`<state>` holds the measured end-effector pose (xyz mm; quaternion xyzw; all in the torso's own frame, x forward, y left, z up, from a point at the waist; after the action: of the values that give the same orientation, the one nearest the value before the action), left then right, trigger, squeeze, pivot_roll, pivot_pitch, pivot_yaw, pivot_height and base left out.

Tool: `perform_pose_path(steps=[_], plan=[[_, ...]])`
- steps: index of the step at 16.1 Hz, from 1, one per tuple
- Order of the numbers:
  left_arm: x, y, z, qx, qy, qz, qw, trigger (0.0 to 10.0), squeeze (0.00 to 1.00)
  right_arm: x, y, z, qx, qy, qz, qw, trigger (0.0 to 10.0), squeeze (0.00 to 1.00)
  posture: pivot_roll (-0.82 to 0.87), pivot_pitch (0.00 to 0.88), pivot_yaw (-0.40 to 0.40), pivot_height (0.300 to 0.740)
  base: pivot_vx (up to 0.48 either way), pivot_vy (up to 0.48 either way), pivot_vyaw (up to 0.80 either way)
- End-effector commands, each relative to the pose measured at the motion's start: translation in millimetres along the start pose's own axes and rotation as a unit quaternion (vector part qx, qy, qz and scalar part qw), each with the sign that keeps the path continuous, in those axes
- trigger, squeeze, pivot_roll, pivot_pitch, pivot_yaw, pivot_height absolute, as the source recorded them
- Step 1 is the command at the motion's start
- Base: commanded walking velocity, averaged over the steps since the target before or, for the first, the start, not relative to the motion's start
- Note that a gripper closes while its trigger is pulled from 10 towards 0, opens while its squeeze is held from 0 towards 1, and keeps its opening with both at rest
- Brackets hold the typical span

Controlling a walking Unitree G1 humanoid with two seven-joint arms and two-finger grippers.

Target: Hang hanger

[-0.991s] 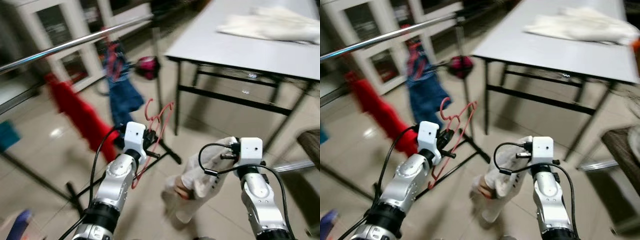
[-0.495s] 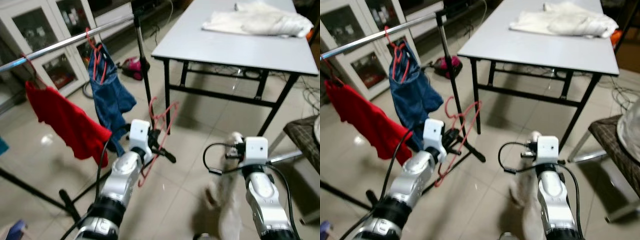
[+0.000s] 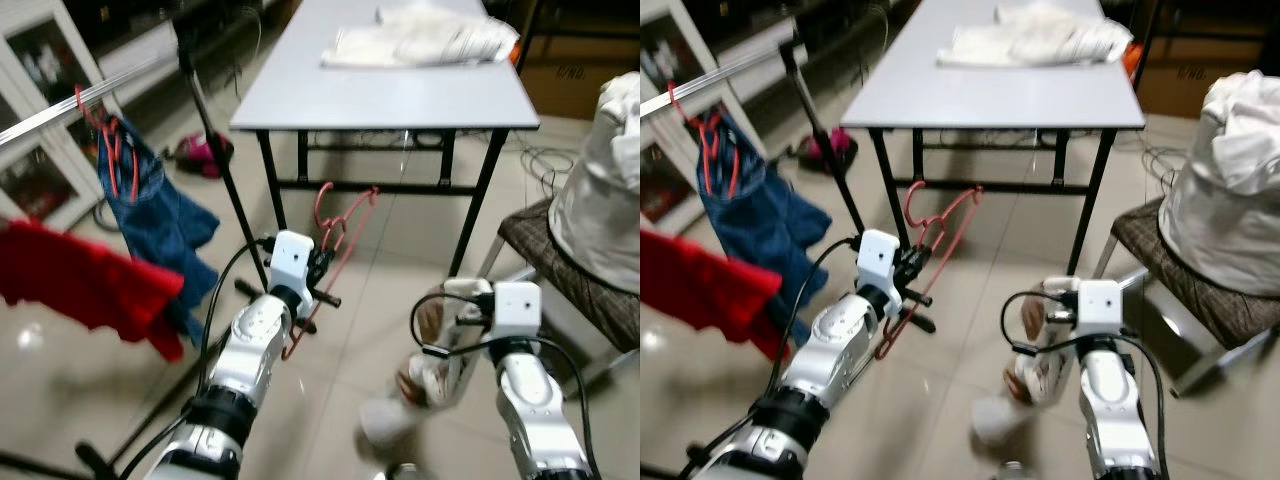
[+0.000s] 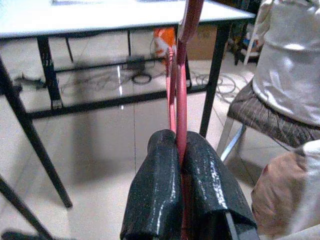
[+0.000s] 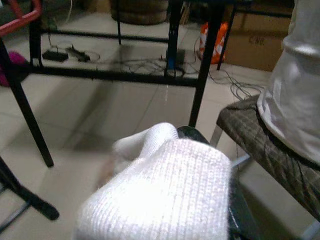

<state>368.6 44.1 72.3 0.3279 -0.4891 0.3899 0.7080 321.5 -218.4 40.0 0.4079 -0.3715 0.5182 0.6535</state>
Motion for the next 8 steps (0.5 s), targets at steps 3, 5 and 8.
perform_pose_path(steps=[3,5,8], plan=[[3.0,-4.6,7.3,-0.022,0.002,0.004,1.000,10.0,0.00,14.3,-6.4,6.0,-0.010,0.004,0.021,1.000,10.0,0.00,-0.27,0.000,0.166,0.740,0.376,-0.294,0.00],[2.1,-5.9,8.9,-0.026,0.010,0.001,1.000,10.0,0.00,15.9,-7.2,8.4,-0.014,0.005,0.022,1.000,10.0,0.00,-0.27,0.000,0.168,0.740,0.388,-0.278,0.00],[1.1,-8.8,13.3,-0.030,0.020,0.001,0.999,10.0,0.00,16.5,-6.4,11.1,-0.018,0.007,0.024,1.000,10.0,0.00,-0.28,0.000,0.171,0.740,0.131,0.000,0.00]])
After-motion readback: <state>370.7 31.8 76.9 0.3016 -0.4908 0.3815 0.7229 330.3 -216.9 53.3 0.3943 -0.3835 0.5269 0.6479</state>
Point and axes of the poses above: a point about 5 cm out from each wrist's last joint towards the gripper, its own y axis pointing back from the gripper into the wrist, its own x axis along the axis of the wrist's last joint, z = x × y, the point moved 6 cm from there along -y, pointing out of the wrist towards the gripper, and after that the axes turned 13 degrees about y, right-handed, at the moved point
